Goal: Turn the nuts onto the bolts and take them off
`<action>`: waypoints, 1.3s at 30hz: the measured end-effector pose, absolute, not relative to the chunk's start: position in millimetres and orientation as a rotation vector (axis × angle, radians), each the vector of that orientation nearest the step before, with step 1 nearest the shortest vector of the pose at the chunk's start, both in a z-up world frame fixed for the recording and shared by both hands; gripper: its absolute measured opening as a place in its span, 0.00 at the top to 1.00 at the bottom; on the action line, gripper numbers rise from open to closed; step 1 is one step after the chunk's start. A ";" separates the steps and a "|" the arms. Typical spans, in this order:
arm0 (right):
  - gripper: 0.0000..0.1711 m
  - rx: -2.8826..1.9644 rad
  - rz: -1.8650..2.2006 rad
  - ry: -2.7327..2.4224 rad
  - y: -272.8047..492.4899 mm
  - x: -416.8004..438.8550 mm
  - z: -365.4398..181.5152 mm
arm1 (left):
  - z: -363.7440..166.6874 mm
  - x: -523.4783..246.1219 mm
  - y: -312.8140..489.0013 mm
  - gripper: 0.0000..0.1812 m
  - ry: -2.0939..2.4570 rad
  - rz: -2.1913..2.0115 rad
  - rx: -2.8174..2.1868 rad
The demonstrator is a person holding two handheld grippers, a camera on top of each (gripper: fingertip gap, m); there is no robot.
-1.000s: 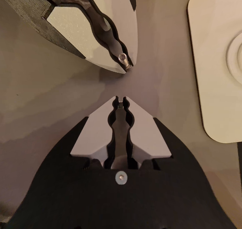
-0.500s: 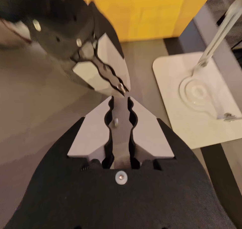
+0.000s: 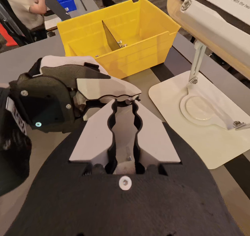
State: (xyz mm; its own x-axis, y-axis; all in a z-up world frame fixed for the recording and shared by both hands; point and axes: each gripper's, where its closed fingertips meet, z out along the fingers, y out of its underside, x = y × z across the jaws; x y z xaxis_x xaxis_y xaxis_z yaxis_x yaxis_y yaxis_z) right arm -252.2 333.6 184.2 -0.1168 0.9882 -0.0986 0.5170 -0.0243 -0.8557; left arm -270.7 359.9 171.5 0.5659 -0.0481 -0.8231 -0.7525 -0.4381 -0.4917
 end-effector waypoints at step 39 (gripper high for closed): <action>0.95 -1.380 1.041 -2.196 291.4 -164.6 193.7 | 151.7 -158.8 315.0 0.88 0.957 -0.227 -1.747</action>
State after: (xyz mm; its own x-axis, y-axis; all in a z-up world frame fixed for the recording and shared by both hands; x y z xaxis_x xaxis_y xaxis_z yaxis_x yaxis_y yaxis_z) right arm -164.6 291.4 193.7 -0.4672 0.8796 -0.0894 0.6262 0.2578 -0.7359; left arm -158.8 315.0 151.7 0.6580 -0.6938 -0.2929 -0.4883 -0.0970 -0.8673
